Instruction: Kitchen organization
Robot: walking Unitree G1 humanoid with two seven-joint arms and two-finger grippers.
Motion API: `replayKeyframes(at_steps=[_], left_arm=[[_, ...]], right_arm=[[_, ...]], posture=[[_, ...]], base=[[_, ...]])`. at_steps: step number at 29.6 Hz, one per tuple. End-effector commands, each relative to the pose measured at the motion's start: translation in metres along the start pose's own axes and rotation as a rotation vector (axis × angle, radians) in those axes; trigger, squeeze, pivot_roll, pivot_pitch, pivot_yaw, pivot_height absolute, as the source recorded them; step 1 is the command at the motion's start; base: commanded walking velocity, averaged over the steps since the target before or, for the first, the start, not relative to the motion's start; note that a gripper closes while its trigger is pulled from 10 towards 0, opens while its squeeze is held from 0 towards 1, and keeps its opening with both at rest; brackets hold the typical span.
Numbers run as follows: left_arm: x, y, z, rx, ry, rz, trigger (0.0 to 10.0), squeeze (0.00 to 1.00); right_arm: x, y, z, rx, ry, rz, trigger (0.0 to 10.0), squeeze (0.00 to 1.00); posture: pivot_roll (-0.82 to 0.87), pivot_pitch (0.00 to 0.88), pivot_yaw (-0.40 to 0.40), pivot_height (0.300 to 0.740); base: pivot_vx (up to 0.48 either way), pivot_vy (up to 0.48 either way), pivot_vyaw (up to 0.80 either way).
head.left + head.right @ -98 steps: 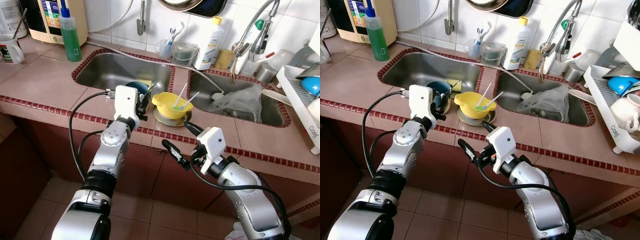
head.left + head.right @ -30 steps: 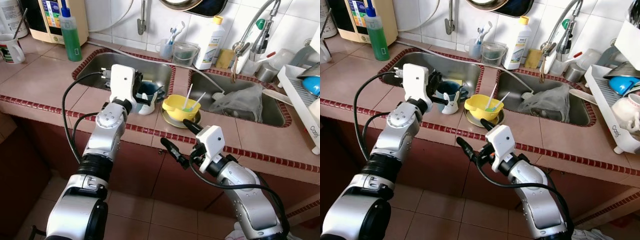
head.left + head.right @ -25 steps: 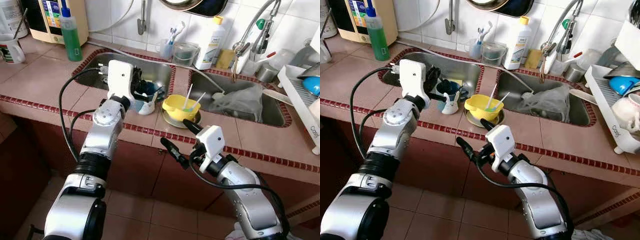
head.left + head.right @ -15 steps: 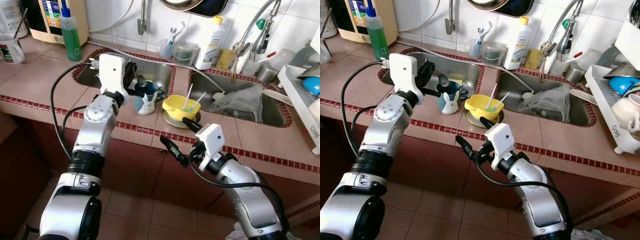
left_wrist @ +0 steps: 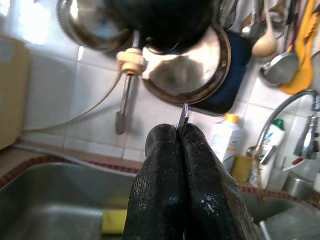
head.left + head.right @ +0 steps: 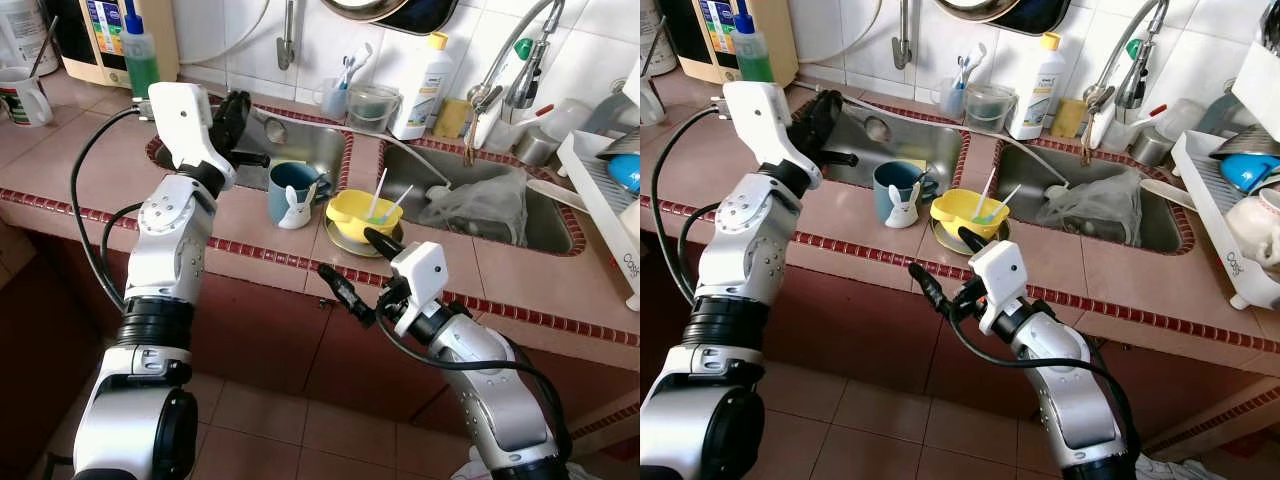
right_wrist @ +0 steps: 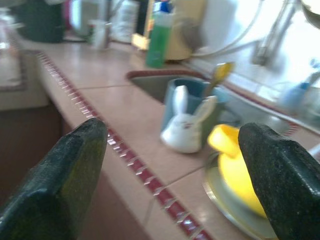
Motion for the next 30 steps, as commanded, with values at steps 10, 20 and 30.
replayKeyframes(at_steps=[10,20,30], left_arm=[[0.021,0.035,-0.030,0.083,-0.005,0.057,10.0,0.00],[0.026,0.040,-0.032,0.100,-0.024,0.076,10.0,0.00],[0.021,0.038,-0.031,0.096,-0.019,0.064,10.0,0.00]], right_arm=[[-0.049,0.008,0.031,-0.146,-0.039,-0.227,10.0,0.00],[-0.046,0.008,0.028,-0.139,-0.053,-0.221,10.0,0.00],[-0.045,0.011,0.026,-0.131,-0.058,-0.224,10.0,0.00]], posture=[[0.11,0.000,-0.122,0.740],[0.12,0.000,-0.128,0.740],[0.11,0.000,-0.123,0.740]], base=[[0.000,0.000,0.00],[0.000,0.000,0.00],[0.270,0.000,0.00]])
Point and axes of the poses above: a point about 5 cm out from each wrist's last joint towards the gripper, its own y axis pointing back from the gripper into the wrist, its own z axis along the axis of the wrist's last joint, x = y × z, the point moved 6 cm from there along -y, pointing out of the wrist towards the gripper, and after that the axes turned 6 degrees about -y, right-handed, at the moved point
